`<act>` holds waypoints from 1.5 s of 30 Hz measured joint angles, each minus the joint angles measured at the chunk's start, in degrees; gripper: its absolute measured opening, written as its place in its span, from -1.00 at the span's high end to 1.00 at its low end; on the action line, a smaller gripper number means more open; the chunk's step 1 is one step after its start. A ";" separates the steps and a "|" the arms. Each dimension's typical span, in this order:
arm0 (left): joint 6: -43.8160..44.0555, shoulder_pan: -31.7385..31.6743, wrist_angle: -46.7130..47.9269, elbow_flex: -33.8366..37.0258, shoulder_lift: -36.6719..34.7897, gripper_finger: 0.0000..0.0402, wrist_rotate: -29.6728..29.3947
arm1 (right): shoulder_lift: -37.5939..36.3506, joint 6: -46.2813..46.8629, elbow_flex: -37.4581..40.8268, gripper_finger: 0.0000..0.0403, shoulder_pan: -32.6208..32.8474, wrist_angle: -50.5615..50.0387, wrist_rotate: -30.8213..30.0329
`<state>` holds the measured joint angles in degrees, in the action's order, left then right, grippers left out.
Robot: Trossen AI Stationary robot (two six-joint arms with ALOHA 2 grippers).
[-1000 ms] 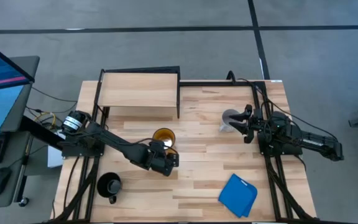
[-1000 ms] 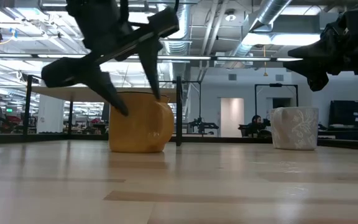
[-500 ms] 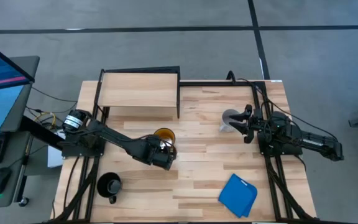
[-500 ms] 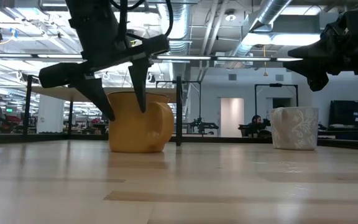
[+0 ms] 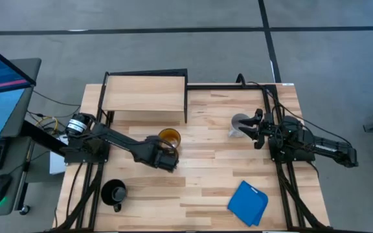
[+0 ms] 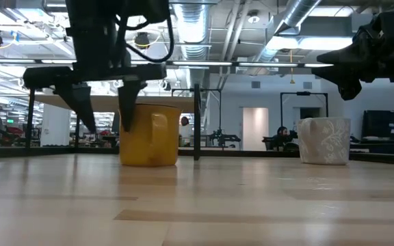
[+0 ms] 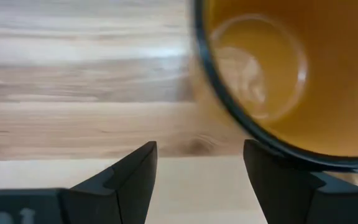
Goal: Stack small to large cups/mugs on shelf
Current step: Put the yellow mug on the shelf
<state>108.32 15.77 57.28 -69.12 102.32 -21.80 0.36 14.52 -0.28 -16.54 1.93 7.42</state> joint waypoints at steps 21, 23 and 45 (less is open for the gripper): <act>-3.13 2.43 -8.53 -1.80 -0.02 -0.15 13.03 | 0.00 -0.04 0.00 0.00 0.00 0.00 0.00; -3.90 3.24 -9.39 -3.34 -0.01 -0.15 10.74 | 0.00 -0.04 -0.01 0.00 0.00 0.00 0.00; -26.67 -0.19 -21.81 -10.23 -0.04 -0.15 0.06 | 0.00 -0.04 0.00 0.00 0.00 0.00 -0.02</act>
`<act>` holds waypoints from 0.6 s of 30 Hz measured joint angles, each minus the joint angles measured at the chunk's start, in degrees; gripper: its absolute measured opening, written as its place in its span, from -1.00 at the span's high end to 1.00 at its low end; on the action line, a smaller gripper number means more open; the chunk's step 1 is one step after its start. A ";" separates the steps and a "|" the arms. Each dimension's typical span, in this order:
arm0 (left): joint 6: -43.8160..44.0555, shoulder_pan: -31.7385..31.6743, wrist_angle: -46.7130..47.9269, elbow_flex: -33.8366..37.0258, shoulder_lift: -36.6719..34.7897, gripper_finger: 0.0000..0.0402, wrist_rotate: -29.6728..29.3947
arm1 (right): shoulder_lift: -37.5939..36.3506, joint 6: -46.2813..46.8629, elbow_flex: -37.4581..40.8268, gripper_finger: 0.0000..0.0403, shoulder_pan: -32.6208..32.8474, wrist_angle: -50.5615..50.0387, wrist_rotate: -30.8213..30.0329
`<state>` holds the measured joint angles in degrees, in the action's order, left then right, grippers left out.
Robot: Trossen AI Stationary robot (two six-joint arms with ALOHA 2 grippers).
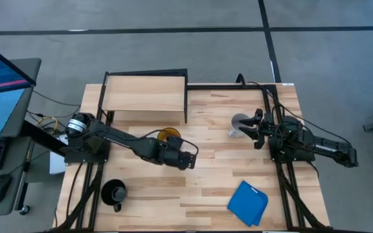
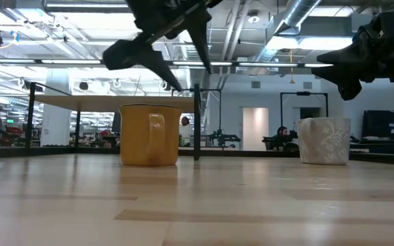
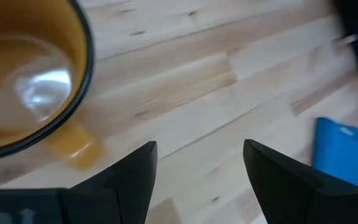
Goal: Stack small to large cups/mugs on shelf
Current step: Put the yellow mug on the shelf
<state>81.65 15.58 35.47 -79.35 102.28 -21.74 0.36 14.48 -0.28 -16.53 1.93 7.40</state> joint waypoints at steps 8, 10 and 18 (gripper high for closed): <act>0.93 -0.62 -3.73 0.00 0.00 -0.15 -1.27 | 0.00 0.00 0.00 0.00 0.00 0.00 0.01; 2.31 -0.62 -3.46 0.00 0.00 -0.15 -1.24 | 0.00 -0.02 -0.01 0.00 -0.02 0.00 0.02; 8.44 -0.60 -0.52 0.02 0.00 -0.15 -1.76 | 0.00 -0.02 0.00 0.00 0.00 0.00 0.01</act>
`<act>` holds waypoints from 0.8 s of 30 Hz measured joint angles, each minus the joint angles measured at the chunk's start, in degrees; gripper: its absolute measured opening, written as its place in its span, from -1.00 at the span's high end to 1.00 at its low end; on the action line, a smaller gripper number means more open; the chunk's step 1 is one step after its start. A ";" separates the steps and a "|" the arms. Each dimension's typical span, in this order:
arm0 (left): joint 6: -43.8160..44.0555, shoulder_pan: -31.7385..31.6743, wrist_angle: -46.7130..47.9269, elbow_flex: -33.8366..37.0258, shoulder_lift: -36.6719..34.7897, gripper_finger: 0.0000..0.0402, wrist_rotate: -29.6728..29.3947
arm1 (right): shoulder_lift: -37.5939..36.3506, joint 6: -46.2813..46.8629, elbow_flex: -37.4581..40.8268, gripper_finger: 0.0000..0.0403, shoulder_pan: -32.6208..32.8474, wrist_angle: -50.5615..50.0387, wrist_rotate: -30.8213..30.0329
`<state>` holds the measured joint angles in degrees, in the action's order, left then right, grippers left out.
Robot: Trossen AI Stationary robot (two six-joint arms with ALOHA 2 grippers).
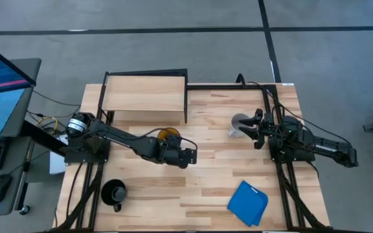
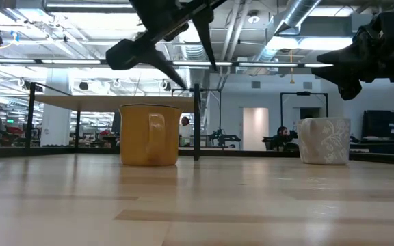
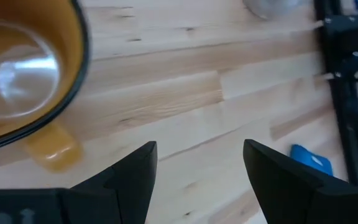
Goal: Stack small to large cups/mugs on shelf
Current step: Put the yellow mug on the shelf
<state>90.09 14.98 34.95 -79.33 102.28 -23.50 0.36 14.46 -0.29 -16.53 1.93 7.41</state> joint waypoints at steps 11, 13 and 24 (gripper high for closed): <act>11.60 0.59 11.73 0.00 0.00 -0.15 -0.14 | 0.00 -0.11 -0.01 0.00 -0.02 0.00 0.01; 12.56 0.74 12.56 0.00 0.00 -0.15 0.38 | 0.00 -1.00 0.00 0.00 -0.01 0.00 -0.01; 17.93 0.64 15.29 0.02 3.92 -0.15 4.47 | 0.00 -5.46 0.01 0.00 -0.02 0.05 0.00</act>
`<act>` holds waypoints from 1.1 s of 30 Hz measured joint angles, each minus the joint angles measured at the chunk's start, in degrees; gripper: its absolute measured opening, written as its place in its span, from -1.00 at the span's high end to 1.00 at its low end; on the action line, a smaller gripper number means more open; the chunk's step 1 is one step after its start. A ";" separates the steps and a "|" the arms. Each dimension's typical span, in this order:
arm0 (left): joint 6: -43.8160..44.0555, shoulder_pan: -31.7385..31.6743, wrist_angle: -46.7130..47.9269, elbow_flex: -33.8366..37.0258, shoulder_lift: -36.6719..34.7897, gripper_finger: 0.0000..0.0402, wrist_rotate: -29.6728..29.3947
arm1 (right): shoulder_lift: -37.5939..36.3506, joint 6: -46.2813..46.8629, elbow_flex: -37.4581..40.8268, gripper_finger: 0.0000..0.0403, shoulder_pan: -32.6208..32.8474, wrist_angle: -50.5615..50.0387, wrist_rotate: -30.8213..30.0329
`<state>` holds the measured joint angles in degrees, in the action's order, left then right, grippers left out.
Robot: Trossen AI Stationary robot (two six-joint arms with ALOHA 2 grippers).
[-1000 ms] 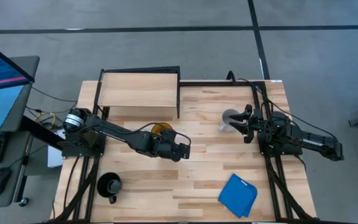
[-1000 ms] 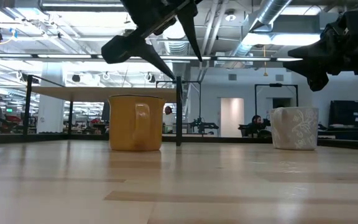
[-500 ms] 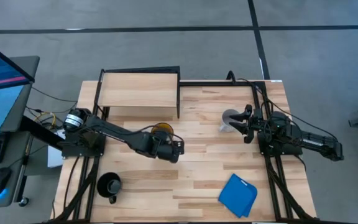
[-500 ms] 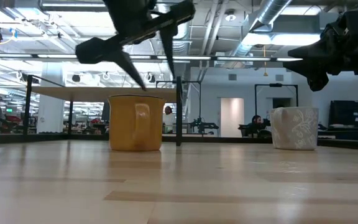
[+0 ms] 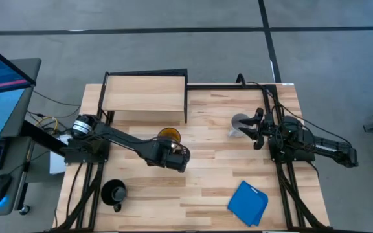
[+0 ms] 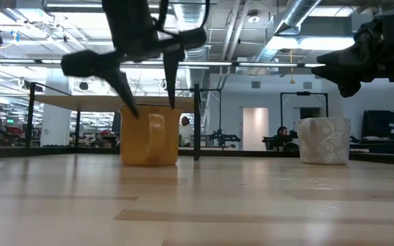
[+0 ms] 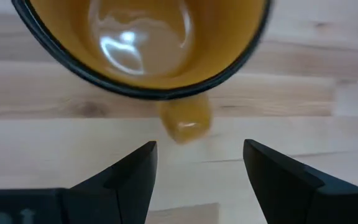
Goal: Stack small to large cups/mugs on shelf
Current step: Put the yellow mug on the shelf
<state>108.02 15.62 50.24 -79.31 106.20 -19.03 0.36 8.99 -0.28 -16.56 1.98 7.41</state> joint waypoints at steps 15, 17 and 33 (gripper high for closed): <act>6.89 -2.11 1.93 0.02 2.59 -0.15 -5.26 | 0.00 0.02 -0.01 0.00 0.02 0.13 0.01; 6.67 -2.33 2.10 0.02 2.59 -0.15 -5.31 | -0.01 0.02 -0.01 0.00 0.00 0.13 0.01; 6.74 -2.97 9.14 -0.02 2.59 -0.15 -2.62 | -0.02 0.02 0.00 0.00 0.00 0.02 0.01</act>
<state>114.76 12.64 59.37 -79.33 108.79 -21.65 0.34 9.02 -0.28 -16.56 2.00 7.42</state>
